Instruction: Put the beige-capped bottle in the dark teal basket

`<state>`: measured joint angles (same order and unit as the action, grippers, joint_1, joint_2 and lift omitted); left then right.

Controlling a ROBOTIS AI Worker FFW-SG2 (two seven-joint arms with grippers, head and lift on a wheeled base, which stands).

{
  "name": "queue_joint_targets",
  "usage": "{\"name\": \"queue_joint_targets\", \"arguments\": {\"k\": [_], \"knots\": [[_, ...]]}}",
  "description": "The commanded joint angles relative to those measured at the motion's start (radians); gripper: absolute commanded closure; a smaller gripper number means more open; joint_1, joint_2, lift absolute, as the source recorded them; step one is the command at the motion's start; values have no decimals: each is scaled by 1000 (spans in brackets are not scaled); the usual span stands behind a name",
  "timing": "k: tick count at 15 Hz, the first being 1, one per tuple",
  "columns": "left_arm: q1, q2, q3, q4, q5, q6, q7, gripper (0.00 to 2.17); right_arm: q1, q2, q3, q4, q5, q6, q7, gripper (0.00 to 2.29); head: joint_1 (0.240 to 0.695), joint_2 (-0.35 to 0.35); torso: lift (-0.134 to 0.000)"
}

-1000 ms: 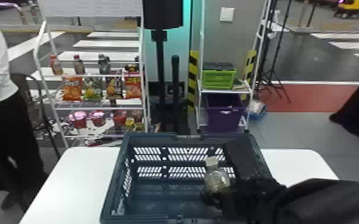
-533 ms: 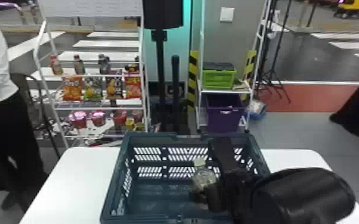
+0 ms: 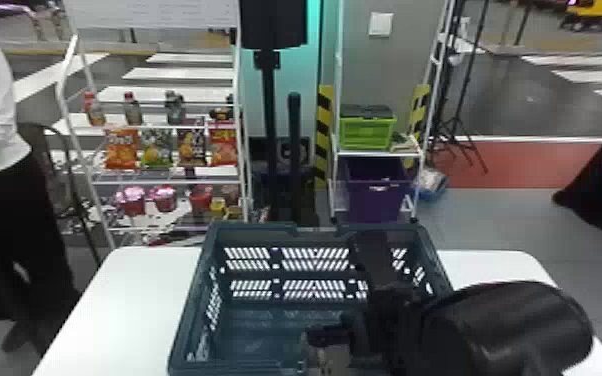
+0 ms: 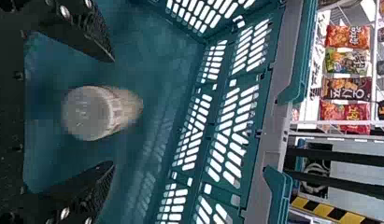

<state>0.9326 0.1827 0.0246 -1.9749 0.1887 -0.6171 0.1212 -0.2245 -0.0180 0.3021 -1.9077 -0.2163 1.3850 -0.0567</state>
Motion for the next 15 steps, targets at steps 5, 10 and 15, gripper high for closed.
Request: {"name": "queue_joint_targets", "arguments": {"k": [5,10,15], "knots": [[3,0,0,2,0,-13,0,157,85,-39,-38,-198,9,-48,1,56,499,0,0],[-3,1,0,4,2,-13,-2,157,353,-128,-110,-284,-32,-606,3,39,499,0,0],[-5,3,-2,5,3,-9,-2,157,623,-143,-187,-338,-37,-941,14,39,499,0,0]]}}
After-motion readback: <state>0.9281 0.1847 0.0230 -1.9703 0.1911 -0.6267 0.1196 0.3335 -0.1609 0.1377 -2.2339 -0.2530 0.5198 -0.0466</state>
